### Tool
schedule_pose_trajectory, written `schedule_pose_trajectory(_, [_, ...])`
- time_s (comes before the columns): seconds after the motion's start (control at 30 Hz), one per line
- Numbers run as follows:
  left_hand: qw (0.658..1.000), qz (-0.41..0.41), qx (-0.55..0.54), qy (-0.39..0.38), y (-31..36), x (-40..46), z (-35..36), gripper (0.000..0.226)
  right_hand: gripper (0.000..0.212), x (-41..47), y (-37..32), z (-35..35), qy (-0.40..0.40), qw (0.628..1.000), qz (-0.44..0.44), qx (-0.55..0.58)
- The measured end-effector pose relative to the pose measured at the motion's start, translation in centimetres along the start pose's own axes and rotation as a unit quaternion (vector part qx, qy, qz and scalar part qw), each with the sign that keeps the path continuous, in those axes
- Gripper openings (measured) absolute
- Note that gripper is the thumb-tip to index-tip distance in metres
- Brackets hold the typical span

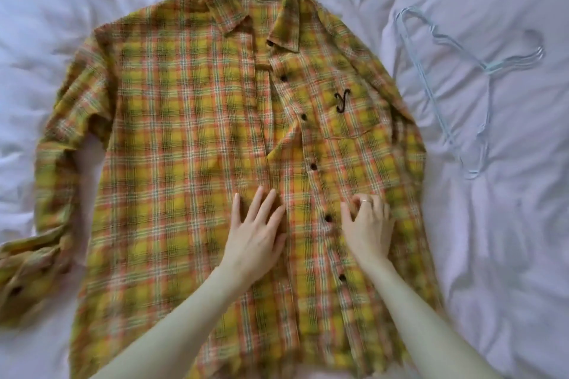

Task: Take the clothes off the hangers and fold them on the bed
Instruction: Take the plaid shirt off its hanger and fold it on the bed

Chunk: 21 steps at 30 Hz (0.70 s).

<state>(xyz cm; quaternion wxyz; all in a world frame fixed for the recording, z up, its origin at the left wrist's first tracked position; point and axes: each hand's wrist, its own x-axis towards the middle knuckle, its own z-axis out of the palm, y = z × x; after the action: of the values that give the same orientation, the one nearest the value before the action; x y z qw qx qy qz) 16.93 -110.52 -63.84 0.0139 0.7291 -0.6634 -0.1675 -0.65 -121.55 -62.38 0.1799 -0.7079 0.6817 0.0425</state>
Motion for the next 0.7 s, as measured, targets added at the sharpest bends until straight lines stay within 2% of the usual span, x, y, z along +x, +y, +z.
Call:
schedule_pose_trajectory(0.1, [1.000, -0.002, 0.001, -0.024, 2.9, -2.0, 0.3, 0.054, 0.037, -1.0, 3.3, -1.2, 0.025, 0.999, 0.020, -0.022])
schedule_pose_trajectory(0.17, [0.999, -0.002, 0.003, -0.039, 5.2, -3.2, 0.5, 0.054, 0.049, -1.8, 5.7, -2.1, 0.022, 0.998, 0.062, -0.012])
schedule_pose_trajectory(0.23, [0.999, 0.005, 0.001, -0.054, 6.9, -4.2, 0.7, 0.056, 0.063, -2.6, 7.6, -2.7, -0.006, 0.995, 0.101, 0.015])
schedule_pose_trajectory(0.33, [0.995, 0.030, 0.015, -0.092, 9.5, -5.8, 1.2, 0.074, 0.075, -3.6, 10.3, -3.0, -0.057, 0.982, 0.165, 0.075])
schedule_pose_trajectory(0.43, [0.990, 0.031, 0.041, -0.131, 11.7, -7.5, 1.7, 0.083, 0.086, -4.5, 12.6, -2.9, -0.096, 0.968, 0.192, 0.131])
schedule_pose_trajectory(0.5, [0.992, 0.014, 0.051, -0.118, 12.6, -8.0, 1.8, 0.074, 0.084, -4.8, 13.4, -3.1, -0.103, 0.963, 0.197, 0.152])
schedule_pose_trajectory(0.63, [0.997, -0.017, 0.058, -0.051, 13.8, -8.0, 1.8, 0.035, 0.059, -4.8, 14.3, -4.0, -0.122, 0.965, 0.163, 0.164])
schedule_pose_trajectory(0.7, [0.998, -0.025, 0.042, -0.039, 14.0, -7.9, 2.1, 0.027, 0.052, -4.8, 14.8, -4.2, -0.119, 0.965, 0.150, 0.177])
